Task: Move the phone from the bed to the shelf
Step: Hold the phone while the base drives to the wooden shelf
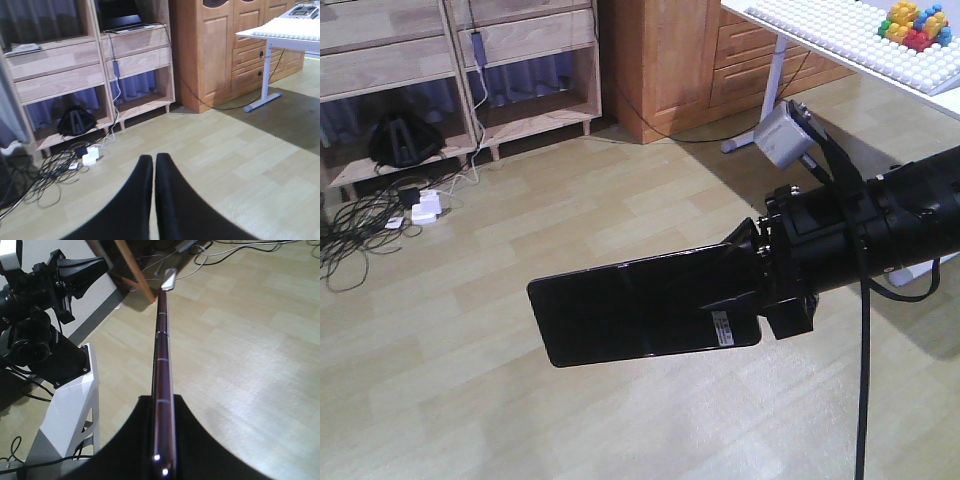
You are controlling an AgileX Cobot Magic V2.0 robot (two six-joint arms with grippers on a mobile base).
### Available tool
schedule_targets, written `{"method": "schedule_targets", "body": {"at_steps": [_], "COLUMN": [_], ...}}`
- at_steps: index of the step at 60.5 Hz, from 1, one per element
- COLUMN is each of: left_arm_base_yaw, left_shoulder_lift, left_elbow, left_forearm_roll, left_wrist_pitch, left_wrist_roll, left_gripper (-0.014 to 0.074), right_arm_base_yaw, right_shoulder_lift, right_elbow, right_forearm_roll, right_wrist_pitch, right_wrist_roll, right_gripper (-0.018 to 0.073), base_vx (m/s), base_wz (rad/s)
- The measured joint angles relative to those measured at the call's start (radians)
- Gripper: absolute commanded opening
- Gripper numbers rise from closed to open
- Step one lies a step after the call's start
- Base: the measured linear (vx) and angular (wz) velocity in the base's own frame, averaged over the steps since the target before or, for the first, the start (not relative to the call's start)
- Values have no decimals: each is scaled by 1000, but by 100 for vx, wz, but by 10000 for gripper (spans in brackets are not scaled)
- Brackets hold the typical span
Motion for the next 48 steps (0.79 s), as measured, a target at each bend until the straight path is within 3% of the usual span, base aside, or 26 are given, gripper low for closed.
{"method": "schedule_targets", "body": {"at_steps": [48], "left_arm_base_yaw": [0], "left_shoulder_lift": [0], "left_elbow": [0], "left_forearm_roll": [0], "left_wrist_pitch": [0], "left_wrist_roll": [0], "left_gripper": [1], "right_arm_base_yaw": [0], "right_shoulder_lift": [0], "right_elbow": [0], "right_forearm_roll": [0], "right_wrist_pitch": [0], "right_wrist_roll": [0], "right_gripper": [-1], "base_vx": [45], "base_wz": [-11]}}
